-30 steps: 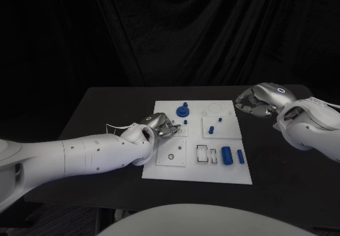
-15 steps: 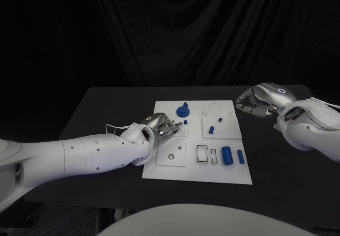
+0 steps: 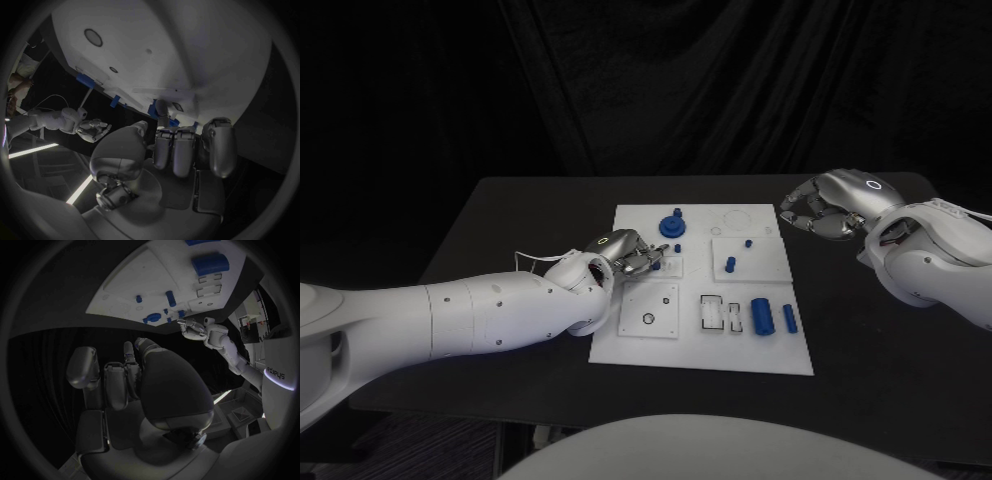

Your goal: Assemble the parts on the task board

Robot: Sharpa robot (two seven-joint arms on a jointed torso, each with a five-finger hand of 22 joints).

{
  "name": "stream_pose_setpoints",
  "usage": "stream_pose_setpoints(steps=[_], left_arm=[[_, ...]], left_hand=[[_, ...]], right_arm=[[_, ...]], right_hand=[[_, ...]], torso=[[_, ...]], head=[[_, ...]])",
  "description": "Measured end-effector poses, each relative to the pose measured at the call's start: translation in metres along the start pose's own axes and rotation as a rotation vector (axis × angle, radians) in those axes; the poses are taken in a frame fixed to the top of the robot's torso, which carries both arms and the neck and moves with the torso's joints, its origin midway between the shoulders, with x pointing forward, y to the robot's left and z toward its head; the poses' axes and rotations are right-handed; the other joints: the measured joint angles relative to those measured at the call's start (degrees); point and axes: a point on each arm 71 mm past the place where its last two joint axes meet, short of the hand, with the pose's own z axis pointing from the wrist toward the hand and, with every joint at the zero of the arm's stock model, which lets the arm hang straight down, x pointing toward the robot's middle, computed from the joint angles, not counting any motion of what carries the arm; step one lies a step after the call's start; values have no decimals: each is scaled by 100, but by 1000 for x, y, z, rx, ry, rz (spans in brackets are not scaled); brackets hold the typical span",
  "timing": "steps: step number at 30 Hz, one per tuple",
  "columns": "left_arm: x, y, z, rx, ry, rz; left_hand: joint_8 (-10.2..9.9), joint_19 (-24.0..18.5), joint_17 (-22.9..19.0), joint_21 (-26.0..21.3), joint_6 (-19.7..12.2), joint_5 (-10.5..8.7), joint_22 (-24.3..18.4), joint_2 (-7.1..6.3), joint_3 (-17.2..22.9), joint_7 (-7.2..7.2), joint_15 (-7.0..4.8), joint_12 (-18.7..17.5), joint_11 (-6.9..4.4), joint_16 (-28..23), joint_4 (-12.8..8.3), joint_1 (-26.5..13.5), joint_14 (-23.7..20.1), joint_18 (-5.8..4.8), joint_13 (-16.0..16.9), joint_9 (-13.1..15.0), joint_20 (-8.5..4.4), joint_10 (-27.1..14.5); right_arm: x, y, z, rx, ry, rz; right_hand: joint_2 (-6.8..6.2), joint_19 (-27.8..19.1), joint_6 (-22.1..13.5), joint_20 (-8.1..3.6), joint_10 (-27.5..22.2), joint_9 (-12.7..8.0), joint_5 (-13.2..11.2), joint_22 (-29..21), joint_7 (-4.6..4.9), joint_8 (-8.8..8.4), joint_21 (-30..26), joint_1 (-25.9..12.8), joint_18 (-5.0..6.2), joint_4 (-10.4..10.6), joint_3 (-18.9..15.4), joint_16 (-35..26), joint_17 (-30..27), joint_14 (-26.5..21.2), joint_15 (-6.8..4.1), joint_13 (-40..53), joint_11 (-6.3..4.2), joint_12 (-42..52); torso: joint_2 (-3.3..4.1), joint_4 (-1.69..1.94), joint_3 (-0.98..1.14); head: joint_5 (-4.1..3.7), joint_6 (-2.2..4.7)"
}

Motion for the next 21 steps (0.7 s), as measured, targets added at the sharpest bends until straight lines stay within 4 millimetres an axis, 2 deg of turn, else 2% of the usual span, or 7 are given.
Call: stream_pose_setpoints(steps=[5,15,21], left_arm=[[0,0,0,5,4,3],[0,1,1,7,12,8],[0,1,1,7,15,9]], left_hand=[[55,0,0,-29,-49,254,0,-150,29,-30,0,0,0,0,-26,615,0,0,0,193,0,0],[100,0,0,-29,-91,269,0,-441,171,-30,0,0,0,0,-74,1229,0,0,0,353,0,0],[111,0,0,-29,-111,269,0,-500,226,-50,0,0,0,0,-97,1410,0,0,1,375,0,0]], right_arm=[[0,0,0,0,0,0],[0,0,0,0,0,0],[0,0,0,-1,0,0]], right_hand=[[0,0,0,0,0,0,0,0,0,0,0,0,0,0,0,0,0,0,0,0,0,0],[0,0,0,0,0,0,0,4,0,0,0,0,0,0,0,0,0,0,0,0,0,0],[0,0,0,0,0,1,0,4,0,0,0,0,0,0,0,0,0,0,0,0,0,0]], torso=[[1,0,2],[1,-1,2],[0,-2,3]], head=[[-5,0],[2,0],[-7,0]])
